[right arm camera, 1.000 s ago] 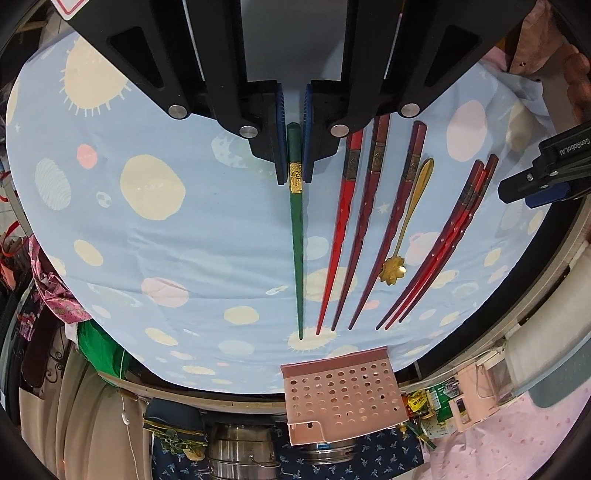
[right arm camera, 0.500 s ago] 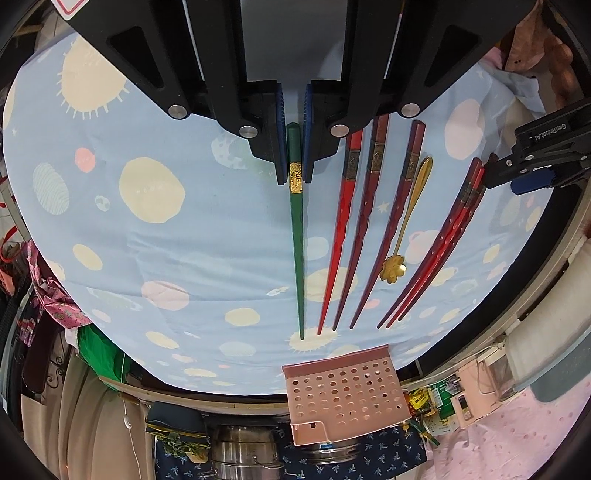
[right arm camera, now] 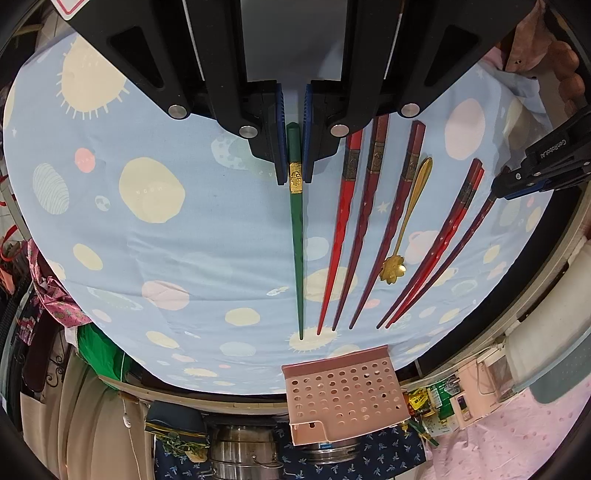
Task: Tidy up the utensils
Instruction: 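Grasp a red chopstick with the left tool while the right tool grasps a green chopstick, then lift both chopsticks and lower them into the pink caddy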
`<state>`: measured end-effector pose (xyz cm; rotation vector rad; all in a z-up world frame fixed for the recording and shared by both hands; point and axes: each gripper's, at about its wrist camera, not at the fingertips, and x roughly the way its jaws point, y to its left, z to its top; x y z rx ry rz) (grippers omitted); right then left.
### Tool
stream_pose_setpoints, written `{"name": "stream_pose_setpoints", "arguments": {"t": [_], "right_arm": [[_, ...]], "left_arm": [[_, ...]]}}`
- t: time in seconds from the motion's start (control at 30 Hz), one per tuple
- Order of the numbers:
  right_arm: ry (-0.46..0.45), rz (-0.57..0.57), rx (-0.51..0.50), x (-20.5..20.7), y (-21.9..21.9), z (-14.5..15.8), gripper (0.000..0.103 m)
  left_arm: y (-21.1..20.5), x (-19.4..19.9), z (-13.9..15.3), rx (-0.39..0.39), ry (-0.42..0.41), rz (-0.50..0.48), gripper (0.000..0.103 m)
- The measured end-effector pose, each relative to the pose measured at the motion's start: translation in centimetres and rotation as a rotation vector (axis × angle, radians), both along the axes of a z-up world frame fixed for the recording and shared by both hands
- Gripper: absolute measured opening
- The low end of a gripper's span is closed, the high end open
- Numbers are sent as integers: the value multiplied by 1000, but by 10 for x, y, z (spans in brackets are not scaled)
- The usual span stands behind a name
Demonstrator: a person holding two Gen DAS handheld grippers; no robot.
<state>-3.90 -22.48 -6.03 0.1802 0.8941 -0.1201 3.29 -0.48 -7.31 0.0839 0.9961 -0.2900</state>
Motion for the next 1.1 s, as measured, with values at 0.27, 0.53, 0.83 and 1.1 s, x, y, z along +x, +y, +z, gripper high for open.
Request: {"name": "stream_pose_setpoints", "arguments": {"t": [0.27,0.53,0.83,1.1], "right_arm": [[-23,-4,4,-3,-3,10,7],[-100,-14,35,-6,-12,44,7],[-209,-19,33,4,-23,93,7],[-314,-29,55,24,-40,139,7]], "left_arm": [[0,-1,4,-22,5,-8,7],[9,2,31,-54,-34,8,7],[16,20,80,-96,-130,37,7],[19,45,136,-146,-251,66,7]]}}
